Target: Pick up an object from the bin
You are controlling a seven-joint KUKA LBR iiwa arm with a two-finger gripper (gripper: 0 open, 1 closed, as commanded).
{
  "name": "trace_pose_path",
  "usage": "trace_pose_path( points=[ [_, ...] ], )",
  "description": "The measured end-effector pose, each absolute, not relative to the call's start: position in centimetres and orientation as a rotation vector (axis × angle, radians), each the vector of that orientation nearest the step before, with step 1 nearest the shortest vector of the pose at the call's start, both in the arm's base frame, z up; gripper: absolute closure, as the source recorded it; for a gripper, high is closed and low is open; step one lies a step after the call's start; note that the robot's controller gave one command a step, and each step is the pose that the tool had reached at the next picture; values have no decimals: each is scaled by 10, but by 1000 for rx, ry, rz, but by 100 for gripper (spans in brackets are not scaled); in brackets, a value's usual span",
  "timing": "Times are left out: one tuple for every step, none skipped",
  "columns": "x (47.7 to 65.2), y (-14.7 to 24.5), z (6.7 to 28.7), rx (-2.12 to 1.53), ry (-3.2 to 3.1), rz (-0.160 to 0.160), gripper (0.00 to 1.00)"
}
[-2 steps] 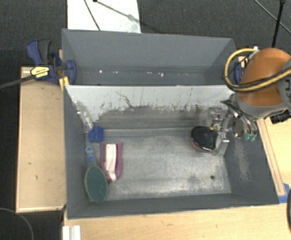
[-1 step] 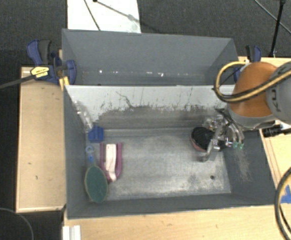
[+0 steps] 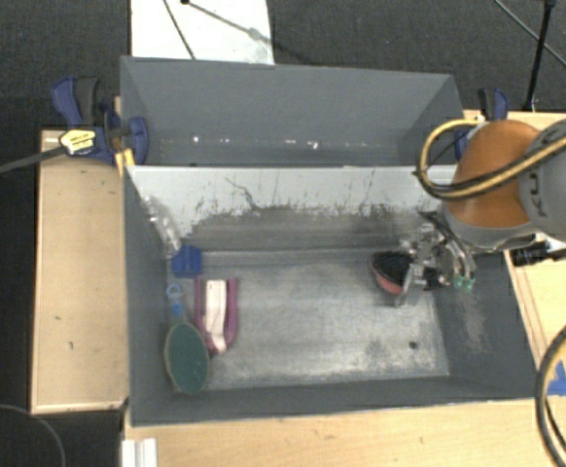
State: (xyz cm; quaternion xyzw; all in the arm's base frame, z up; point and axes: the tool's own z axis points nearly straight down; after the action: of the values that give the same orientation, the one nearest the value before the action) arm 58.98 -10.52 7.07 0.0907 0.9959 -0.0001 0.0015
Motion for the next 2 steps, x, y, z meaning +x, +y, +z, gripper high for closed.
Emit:
trace_pose_path(
  points=[
    [590,-105,71,282,3126,0,0],
    [590,-105,71,275,3126,0,100]
  ],
)
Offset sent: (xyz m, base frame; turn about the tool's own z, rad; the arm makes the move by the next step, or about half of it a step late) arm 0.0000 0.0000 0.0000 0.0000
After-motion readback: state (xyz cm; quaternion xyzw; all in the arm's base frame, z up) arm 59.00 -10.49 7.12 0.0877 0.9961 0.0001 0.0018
